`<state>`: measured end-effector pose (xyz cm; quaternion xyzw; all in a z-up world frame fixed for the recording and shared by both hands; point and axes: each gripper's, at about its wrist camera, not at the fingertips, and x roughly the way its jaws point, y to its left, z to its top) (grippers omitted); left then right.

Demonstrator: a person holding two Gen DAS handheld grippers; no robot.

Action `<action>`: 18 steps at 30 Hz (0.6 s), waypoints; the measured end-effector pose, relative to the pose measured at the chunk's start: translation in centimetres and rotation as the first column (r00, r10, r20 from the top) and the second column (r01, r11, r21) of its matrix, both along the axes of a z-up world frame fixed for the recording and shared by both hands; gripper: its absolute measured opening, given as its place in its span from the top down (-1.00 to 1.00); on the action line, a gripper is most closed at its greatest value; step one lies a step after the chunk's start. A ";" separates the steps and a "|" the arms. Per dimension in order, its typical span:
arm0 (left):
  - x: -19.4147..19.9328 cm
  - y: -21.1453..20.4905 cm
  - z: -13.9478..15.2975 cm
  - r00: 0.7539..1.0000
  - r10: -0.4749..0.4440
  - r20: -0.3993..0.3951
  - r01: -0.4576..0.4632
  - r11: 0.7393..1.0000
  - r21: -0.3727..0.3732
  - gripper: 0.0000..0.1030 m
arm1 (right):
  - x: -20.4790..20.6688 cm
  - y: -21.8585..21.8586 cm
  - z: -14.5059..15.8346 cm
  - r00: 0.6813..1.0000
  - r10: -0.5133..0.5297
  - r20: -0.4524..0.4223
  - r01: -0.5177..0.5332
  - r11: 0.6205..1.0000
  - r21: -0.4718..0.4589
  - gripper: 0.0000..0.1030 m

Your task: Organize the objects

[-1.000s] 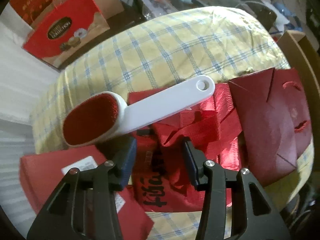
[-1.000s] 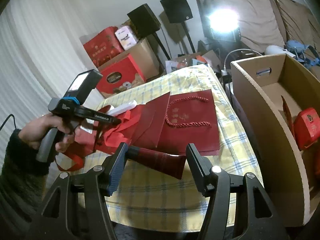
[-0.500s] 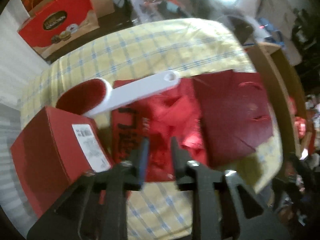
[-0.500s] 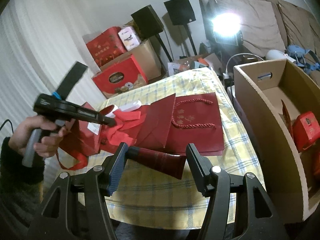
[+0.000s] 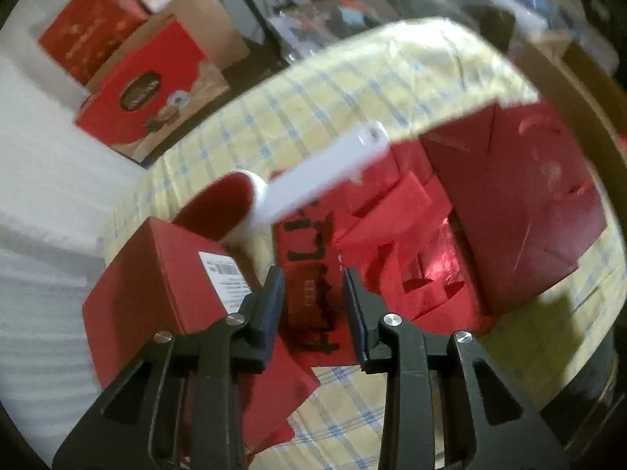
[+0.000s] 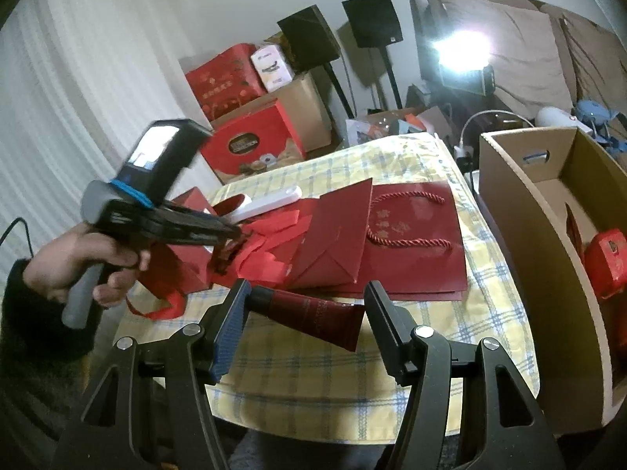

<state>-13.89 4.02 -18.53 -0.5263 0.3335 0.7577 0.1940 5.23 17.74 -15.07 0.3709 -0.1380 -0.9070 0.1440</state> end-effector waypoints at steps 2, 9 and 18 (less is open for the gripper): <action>-0.4 0.5 -0.2 1.000 0.020 0.003 -0.020 0.999 -0.034 0.53 | 0.0 0.1 0.0 1.000 0.003 0.008 -0.003 1.000 0.004 -0.19; -1.5 0.0 1.0 0.993 0.034 0.116 -0.048 0.992 0.119 0.76 | 0.0 0.9 -0.1 1.000 -0.009 0.010 0.009 1.000 -0.011 -0.19; -4.2 -2.8 -1.3 0.970 0.185 0.159 -0.197 0.978 0.062 0.94 | -0.2 1.3 -0.3 0.999 -0.025 0.027 0.025 1.000 0.000 -0.19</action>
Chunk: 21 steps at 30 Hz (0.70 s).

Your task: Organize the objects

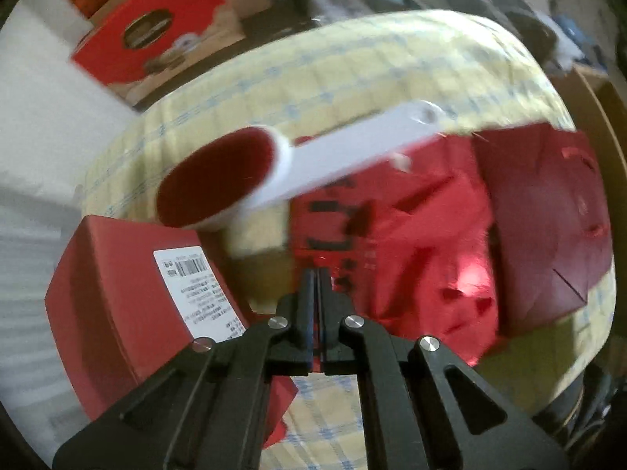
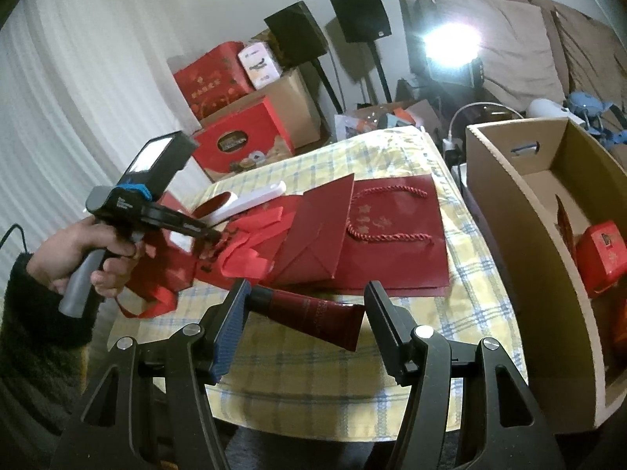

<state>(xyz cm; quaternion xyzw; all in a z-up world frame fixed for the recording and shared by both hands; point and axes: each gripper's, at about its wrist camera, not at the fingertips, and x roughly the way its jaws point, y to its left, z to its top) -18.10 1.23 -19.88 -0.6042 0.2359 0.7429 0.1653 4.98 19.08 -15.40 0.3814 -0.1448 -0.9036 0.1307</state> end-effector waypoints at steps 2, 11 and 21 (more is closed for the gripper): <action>-0.5 -0.4 0.3 1.000 0.019 0.024 -0.020 0.999 0.035 0.94 | -0.1 0.0 0.0 1.000 -0.002 0.000 0.002 1.000 0.000 -0.19; -0.3 0.9 -1.0 0.997 -0.026 0.076 0.020 0.997 0.072 0.27 | -0.3 -1.1 -0.1 0.999 0.040 0.005 -0.040 0.999 0.007 -0.19; 0.0 0.1 0.2 1.000 -0.013 0.024 0.012 0.999 0.050 0.25 | -0.1 -0.8 0.3 1.000 0.030 -0.003 -0.030 1.000 0.011 -0.19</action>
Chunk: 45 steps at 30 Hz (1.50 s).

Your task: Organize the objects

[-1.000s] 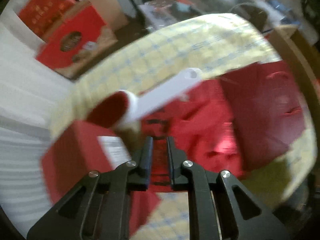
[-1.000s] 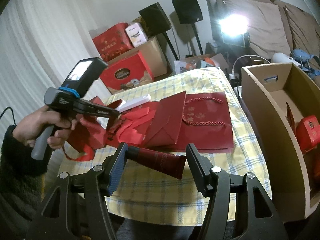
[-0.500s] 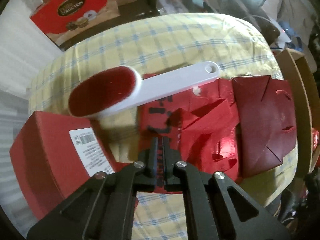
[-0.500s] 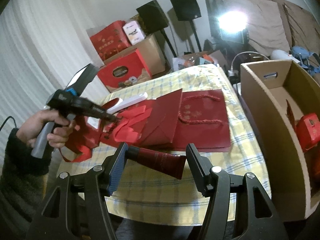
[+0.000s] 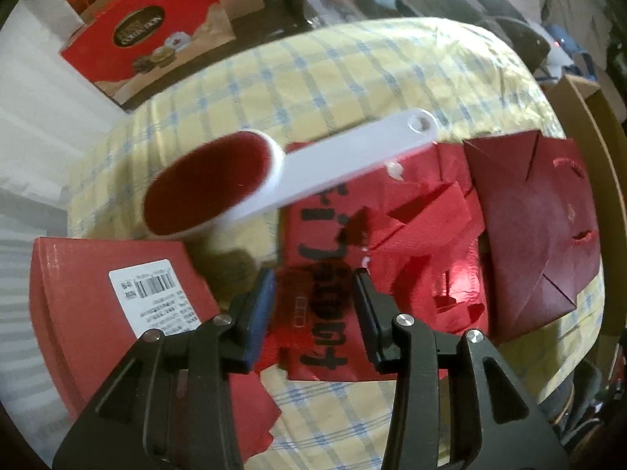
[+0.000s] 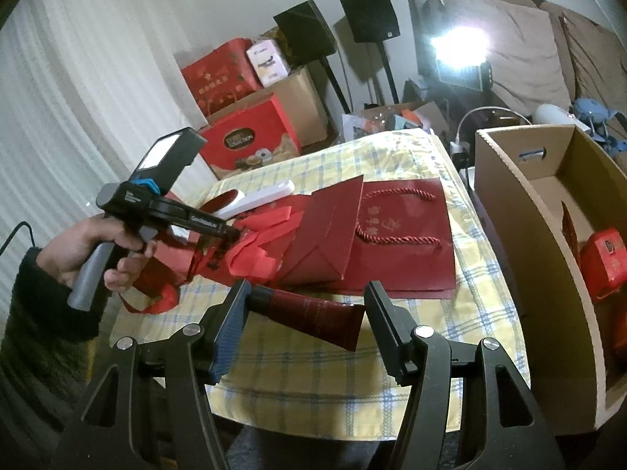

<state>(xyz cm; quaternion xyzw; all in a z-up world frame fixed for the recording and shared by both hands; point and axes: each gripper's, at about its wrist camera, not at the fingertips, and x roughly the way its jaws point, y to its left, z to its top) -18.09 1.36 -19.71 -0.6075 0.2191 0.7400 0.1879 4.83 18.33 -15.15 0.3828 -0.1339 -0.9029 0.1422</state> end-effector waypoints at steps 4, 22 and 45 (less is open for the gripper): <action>0.1 0.0 -0.2 1.000 -0.022 0.004 0.022 0.999 -0.024 0.31 | 0.0 -0.1 0.0 1.000 0.003 0.004 -0.003 1.000 0.002 -0.19; -1.3 -0.7 -1.2 0.998 0.050 0.038 -0.050 0.999 -0.015 0.72 | 0.4 -0.1 0.6 1.000 0.025 -0.014 -0.025 1.000 0.006 -0.19; -1.5 -2.2 -1.6 0.998 0.062 -0.015 -0.064 0.989 -0.131 0.96 | 0.6 -0.8 0.4 0.999 0.053 -0.013 -0.053 0.999 0.002 -0.19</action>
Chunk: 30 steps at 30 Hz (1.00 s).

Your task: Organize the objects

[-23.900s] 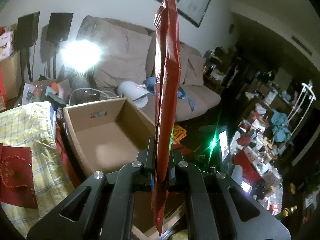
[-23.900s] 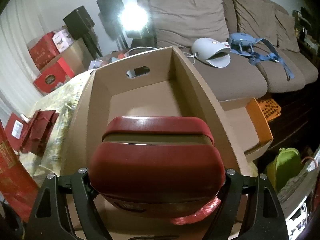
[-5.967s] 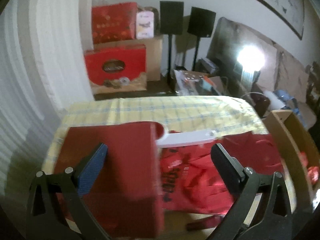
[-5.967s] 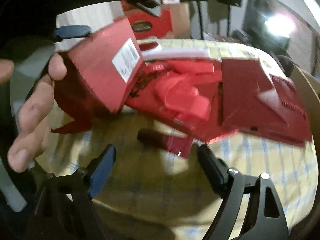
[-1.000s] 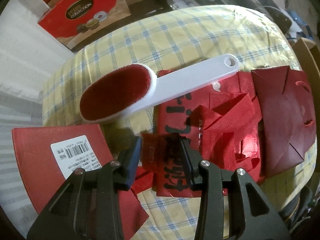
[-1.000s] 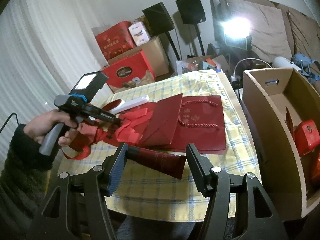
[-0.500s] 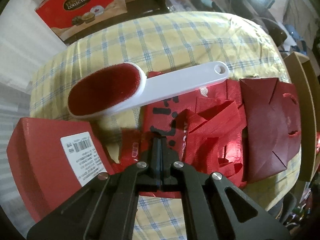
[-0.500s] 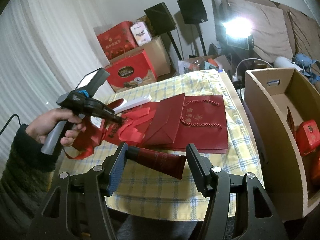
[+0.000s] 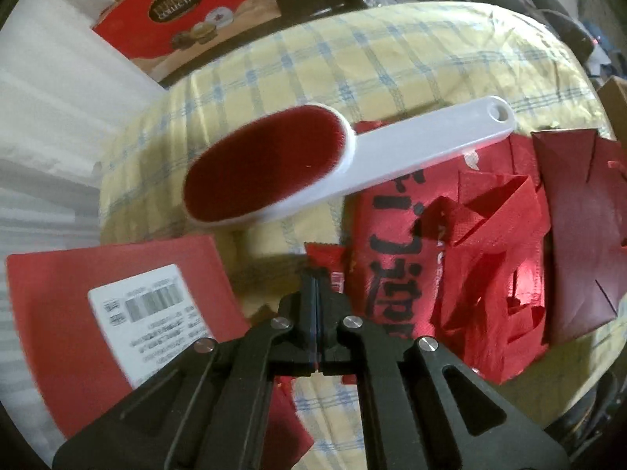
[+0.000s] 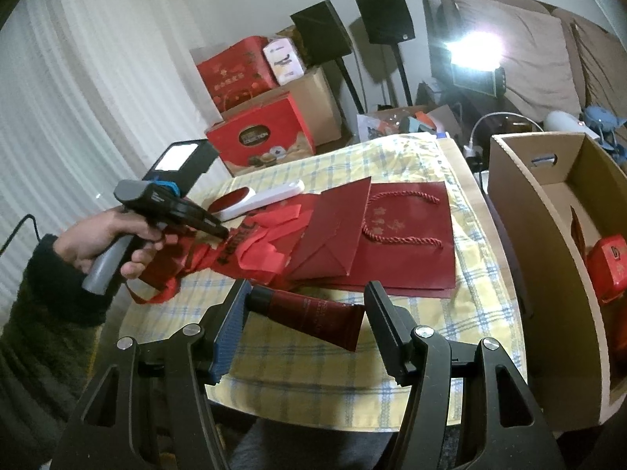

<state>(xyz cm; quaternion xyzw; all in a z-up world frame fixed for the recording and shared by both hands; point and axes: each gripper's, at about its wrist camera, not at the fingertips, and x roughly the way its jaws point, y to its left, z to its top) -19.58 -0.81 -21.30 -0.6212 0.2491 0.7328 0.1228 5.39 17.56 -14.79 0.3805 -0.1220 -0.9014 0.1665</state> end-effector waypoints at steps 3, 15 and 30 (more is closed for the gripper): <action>0.4 0.3 0.0 0.999 -0.020 0.028 0.019 0.999 0.043 0.91 | 0.0 0.0 0.0 1.000 -0.003 0.003 0.003 1.000 0.000 -0.19; 1.9 2.1 -0.2 0.997 -0.080 0.009 0.080 0.996 0.030 0.54 | -0.1 -0.6 0.0 1.000 0.015 0.014 -0.015 1.000 0.010 -0.19; 2.5 1.6 -0.1 0.990 -0.071 -0.123 0.056 0.991 -0.121 -0.32 | 0.0 -0.2 1.0 1.000 0.015 -0.006 -0.015 1.000 0.002 -0.19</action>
